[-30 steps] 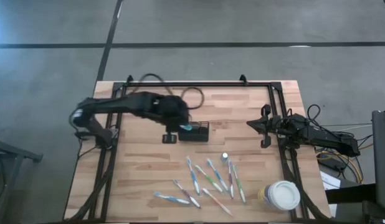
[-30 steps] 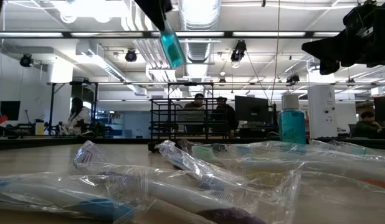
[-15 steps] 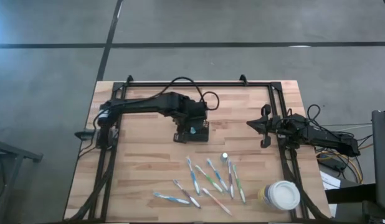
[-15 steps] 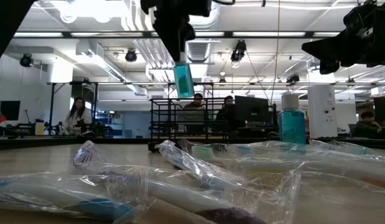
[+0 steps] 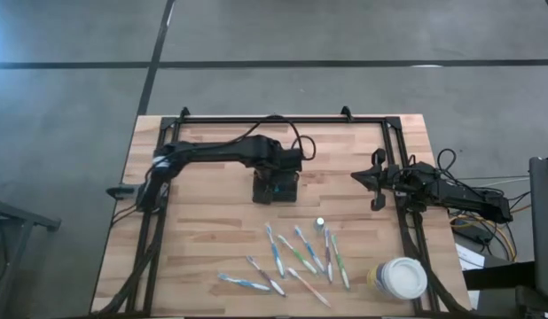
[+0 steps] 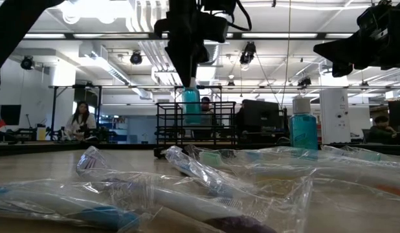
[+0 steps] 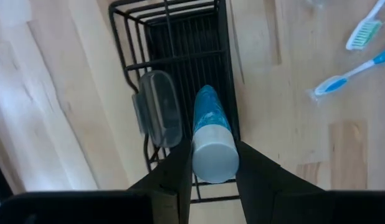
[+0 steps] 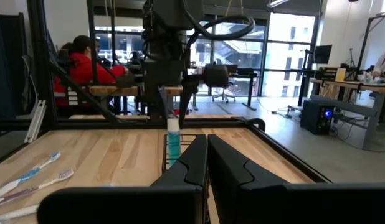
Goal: Pick & Place toothbrushing station
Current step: Put the left blue mouthwash into the black wire organizer
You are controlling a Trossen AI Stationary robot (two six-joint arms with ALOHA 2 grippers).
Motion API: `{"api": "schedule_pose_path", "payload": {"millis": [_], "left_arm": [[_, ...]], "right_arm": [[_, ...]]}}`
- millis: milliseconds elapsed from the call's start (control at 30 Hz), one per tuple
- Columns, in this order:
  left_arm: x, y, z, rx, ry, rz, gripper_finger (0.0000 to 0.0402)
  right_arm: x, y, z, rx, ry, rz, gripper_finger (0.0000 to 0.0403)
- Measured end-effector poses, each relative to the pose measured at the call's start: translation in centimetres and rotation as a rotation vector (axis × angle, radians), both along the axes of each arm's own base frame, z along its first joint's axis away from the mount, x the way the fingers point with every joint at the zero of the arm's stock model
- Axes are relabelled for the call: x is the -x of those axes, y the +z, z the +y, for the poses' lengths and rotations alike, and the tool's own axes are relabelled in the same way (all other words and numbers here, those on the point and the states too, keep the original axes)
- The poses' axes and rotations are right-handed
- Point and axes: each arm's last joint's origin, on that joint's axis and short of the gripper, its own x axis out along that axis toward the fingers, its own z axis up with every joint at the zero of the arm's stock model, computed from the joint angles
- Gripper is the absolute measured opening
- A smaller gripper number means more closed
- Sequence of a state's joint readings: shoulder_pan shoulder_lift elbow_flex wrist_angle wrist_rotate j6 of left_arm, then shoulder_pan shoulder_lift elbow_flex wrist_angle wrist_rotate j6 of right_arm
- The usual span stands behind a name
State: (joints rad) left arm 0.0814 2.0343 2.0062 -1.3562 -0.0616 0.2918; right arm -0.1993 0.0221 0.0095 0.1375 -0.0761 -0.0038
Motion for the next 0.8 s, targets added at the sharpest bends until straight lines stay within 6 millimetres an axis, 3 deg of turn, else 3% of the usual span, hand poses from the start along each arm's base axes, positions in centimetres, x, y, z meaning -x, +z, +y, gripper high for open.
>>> {"api": "schedule_pose_path", "payload": {"millis": [467, 800], "left_arm": [[-0.7, -3.4, 0.0, 0.028, 0.006, 0.008, 0.0097], [-0.8, -3.7, 0.0, 0.024, 0.006, 0.002, 0.0097]], "right_arm": [[0.0, 0.0, 0.0, 0.000, 0.000, -0.001, 0.0008], [0.0, 0.0, 0.0, 0.000, 0.000, -0.002, 0.0008]]}}
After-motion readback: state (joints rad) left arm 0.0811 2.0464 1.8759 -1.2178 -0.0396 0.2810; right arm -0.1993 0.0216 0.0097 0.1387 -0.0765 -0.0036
